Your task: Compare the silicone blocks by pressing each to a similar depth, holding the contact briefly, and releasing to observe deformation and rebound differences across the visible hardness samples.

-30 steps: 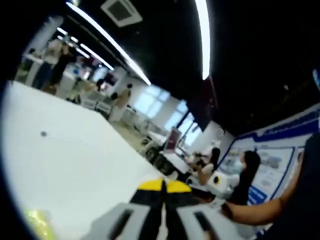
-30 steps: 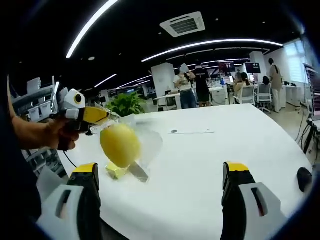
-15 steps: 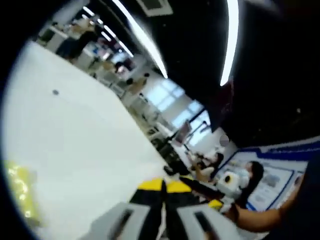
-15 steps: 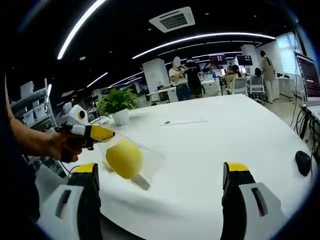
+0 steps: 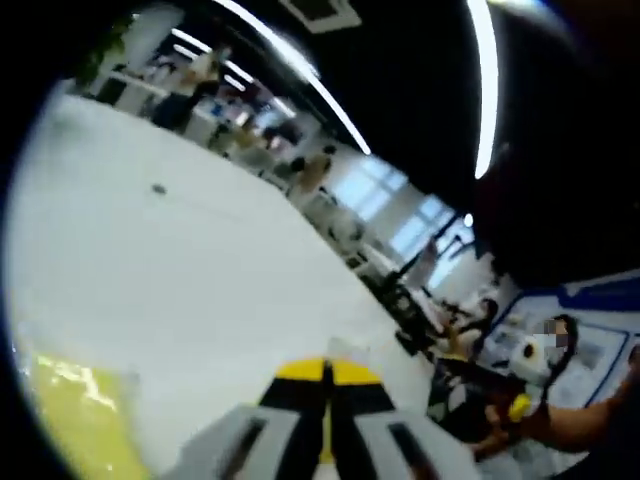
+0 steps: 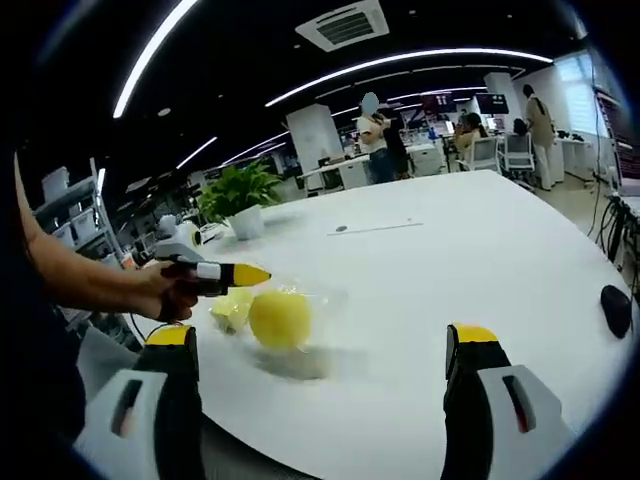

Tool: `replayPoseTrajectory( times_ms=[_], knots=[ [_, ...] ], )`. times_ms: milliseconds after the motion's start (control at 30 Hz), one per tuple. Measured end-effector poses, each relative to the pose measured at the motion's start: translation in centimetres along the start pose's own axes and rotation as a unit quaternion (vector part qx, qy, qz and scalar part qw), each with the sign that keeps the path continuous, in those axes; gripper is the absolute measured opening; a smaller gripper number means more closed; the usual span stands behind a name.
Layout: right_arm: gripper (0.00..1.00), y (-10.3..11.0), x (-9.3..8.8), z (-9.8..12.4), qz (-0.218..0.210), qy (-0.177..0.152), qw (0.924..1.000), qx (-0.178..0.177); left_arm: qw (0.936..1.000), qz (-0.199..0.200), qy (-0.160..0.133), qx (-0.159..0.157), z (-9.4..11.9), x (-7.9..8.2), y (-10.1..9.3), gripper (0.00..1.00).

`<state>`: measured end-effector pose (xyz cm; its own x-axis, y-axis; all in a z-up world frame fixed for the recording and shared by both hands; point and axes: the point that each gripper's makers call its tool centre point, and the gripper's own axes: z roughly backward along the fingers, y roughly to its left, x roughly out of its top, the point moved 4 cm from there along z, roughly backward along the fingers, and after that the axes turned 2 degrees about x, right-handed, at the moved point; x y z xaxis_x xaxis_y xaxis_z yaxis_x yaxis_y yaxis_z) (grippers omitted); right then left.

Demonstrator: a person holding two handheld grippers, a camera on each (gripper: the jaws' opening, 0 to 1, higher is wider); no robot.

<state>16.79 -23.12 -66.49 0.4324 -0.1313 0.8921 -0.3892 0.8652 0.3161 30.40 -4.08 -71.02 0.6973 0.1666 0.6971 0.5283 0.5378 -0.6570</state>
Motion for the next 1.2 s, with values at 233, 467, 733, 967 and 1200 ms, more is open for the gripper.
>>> replayPoseTrajectory(
  times_ms=[233, 467, 733, 967, 1200],
  knots=[
    [0.96, -0.5, 0.6, -0.2, 0.017, 0.001, 0.9998, -0.010, 0.9988, 0.008, -0.012, 0.047, -0.7, 0.4, 3.5, 0.00],
    [0.96, -0.7, 0.4, -0.3, 0.002, -0.001, 0.9999, -0.015, 0.9943, 0.009, 0.019, 0.105, -1.6, -0.7, 6.2, 0.00],
    [0.96, -0.5, -0.2, -0.2, 0.003, 0.010, 0.9998, -0.017, 0.9865, -0.054, 0.056, 0.144, -2.5, -1.2, 7.7, 0.01],
    [0.96, -0.8, -0.1, 0.3, -0.002, 0.004, 0.9996, -0.028, 0.9831, -0.080, 0.058, 0.155, -2.4, -1.0, 8.5, 0.09],
    [0.96, -0.9, 0.1, 0.2, 0.015, -0.004, 0.9992, -0.036, 0.9877, -0.092, 0.014, 0.126, -1.8, 1.0, 6.4, 0.52]
  ],
)
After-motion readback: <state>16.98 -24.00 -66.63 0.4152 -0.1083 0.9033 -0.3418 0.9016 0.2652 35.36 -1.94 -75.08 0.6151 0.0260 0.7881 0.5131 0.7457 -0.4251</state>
